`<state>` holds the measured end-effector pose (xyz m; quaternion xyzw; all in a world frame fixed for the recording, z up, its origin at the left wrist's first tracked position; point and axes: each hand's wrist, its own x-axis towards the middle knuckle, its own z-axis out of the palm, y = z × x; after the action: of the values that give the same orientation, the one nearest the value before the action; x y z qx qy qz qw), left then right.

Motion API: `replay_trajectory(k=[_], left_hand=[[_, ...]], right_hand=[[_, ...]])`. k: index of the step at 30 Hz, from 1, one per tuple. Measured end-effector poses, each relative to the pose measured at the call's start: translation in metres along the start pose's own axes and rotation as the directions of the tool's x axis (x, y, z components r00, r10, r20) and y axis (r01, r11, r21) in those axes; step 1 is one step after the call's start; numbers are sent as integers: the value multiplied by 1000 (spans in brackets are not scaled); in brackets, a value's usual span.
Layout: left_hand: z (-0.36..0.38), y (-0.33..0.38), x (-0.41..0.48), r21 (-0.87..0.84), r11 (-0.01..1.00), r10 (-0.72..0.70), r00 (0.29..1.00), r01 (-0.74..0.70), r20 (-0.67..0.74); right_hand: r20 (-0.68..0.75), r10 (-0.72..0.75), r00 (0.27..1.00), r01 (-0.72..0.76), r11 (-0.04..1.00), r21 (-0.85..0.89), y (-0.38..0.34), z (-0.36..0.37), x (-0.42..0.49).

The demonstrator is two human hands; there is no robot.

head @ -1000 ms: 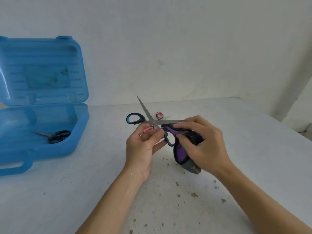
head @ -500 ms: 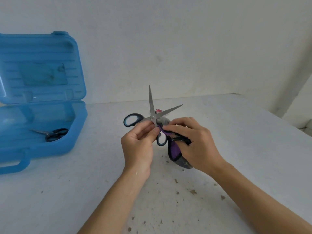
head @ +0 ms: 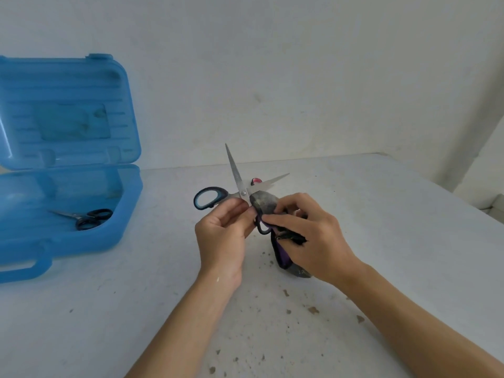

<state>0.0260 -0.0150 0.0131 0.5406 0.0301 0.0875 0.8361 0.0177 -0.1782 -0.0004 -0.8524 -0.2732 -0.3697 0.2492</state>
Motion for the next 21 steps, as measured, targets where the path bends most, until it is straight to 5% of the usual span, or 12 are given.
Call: replay_trajectory(k=[6,10,16,21], left_hand=[[3,-3,5,-162,981,-106,994,107,19],[-1,1,9,-337,909,-201,967,244,156],[-1,1,7,-301,895,-225,917,328,329],[1,-1,4,-287,884,-271,904,369,331]], right_hand=[[-57,176,983,-178,984,-21,0,-10,6],[-115,358,927,-356,934,39,4,-22,5],[-112,127,986,-111,984,138,-16,-23,6],[-108,89,990,-77,991,109,-17,-7,2]])
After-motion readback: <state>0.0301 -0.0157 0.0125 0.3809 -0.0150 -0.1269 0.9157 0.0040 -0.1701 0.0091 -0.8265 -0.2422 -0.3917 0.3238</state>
